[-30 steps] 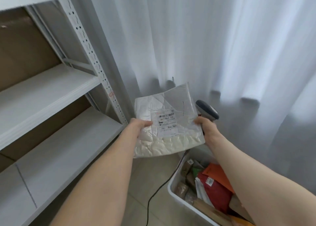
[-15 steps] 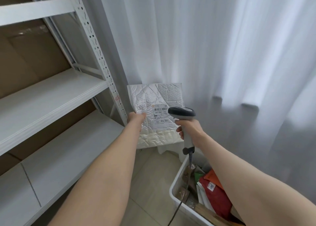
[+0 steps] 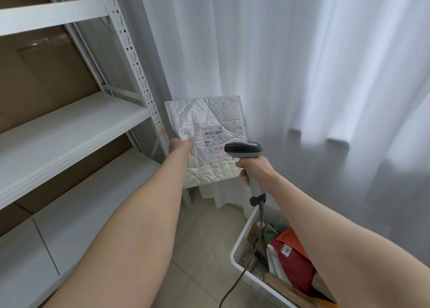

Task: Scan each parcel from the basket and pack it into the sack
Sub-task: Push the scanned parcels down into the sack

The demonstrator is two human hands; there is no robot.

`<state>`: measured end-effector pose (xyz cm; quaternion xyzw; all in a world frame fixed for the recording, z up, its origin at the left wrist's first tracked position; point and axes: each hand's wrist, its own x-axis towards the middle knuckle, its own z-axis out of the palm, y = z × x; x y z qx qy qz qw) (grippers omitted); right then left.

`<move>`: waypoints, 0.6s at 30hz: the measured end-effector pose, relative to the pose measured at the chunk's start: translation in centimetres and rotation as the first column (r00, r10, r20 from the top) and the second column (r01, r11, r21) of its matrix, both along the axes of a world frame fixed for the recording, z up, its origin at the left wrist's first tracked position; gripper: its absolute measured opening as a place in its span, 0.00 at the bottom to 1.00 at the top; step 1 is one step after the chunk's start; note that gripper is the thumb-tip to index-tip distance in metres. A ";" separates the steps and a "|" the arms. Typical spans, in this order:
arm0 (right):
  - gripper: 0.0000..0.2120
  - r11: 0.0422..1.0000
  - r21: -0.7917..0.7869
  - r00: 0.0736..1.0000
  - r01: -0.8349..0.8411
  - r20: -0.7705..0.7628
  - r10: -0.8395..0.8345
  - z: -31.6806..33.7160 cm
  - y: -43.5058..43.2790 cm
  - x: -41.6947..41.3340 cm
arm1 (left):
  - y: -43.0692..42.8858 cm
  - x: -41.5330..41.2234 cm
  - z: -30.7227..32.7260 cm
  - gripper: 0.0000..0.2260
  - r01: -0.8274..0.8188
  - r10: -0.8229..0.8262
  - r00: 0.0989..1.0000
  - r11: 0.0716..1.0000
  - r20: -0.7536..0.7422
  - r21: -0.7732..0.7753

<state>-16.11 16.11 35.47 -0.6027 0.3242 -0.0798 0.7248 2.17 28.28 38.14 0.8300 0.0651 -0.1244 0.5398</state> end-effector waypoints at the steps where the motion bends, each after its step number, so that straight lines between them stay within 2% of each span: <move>1: 0.04 1.000 -0.005 1.000 0.004 -0.008 -0.004 0.2 0.0 0.0 | 0.0 0.0 0.1 0.24 0.003 -0.003 1.000 1.000 0.002 -0.001; 18: 0.04 1.000 -0.012 0.999 0.024 -0.028 -0.024 1.6 1.4 0.5 | 1.5 -0.3 1.6 0.21 -0.035 0.034 0.999 0.997 -0.022 -0.063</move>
